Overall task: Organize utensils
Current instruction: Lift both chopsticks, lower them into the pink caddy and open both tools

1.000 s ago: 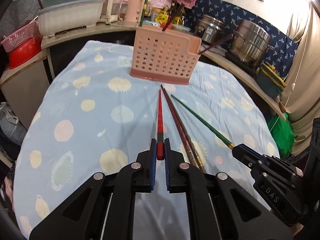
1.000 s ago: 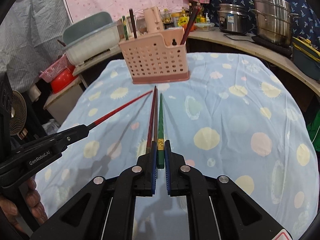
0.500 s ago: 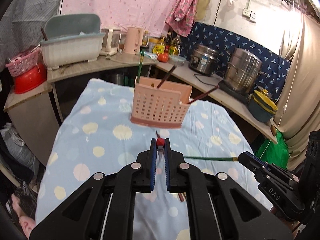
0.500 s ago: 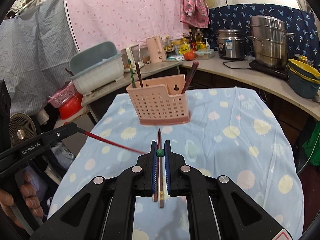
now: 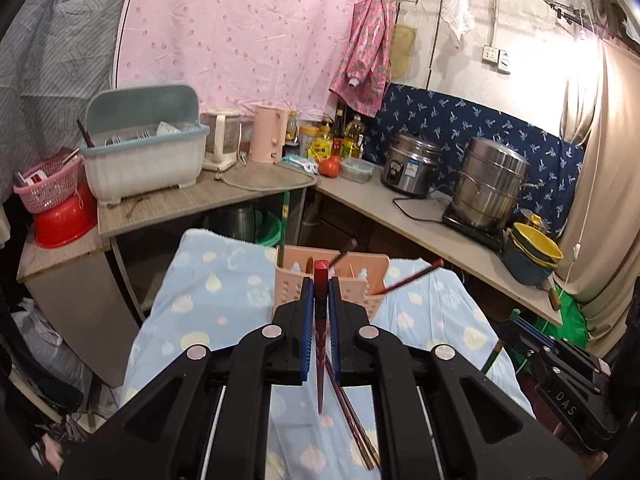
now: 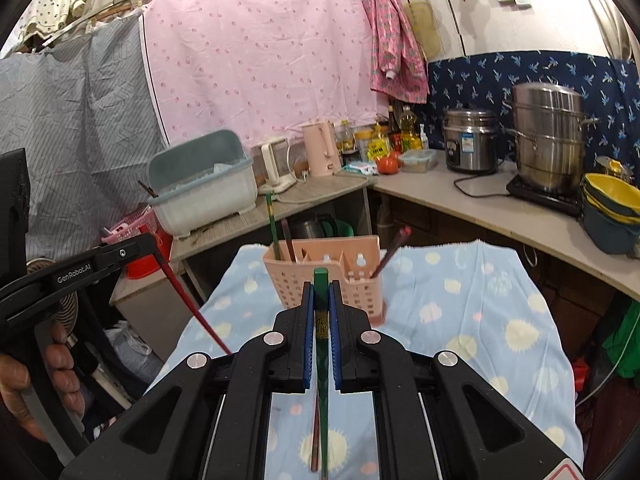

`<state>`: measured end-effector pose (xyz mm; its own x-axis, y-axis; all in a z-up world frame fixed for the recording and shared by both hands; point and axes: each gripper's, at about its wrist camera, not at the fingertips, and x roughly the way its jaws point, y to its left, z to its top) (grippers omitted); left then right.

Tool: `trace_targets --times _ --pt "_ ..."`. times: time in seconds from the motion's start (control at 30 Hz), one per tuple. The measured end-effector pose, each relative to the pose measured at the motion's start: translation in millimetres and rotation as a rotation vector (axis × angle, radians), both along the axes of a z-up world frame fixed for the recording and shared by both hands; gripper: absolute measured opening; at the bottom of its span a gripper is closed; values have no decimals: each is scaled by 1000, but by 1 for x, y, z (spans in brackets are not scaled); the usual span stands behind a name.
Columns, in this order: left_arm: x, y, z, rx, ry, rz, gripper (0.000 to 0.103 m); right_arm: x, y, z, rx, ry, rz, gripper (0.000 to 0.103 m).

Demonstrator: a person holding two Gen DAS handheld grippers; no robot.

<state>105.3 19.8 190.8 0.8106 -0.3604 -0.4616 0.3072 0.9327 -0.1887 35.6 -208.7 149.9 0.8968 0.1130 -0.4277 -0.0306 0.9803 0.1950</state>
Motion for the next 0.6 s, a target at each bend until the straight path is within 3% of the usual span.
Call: trace_targets --times 0.37,0.6 --pt "67 -5 64 2 -127 56 7 82 -10 69 -38 -142 -21 7" --pt "113 -12 87 6 -192 76 7 141 -17 84 -53 -175 -53 7"
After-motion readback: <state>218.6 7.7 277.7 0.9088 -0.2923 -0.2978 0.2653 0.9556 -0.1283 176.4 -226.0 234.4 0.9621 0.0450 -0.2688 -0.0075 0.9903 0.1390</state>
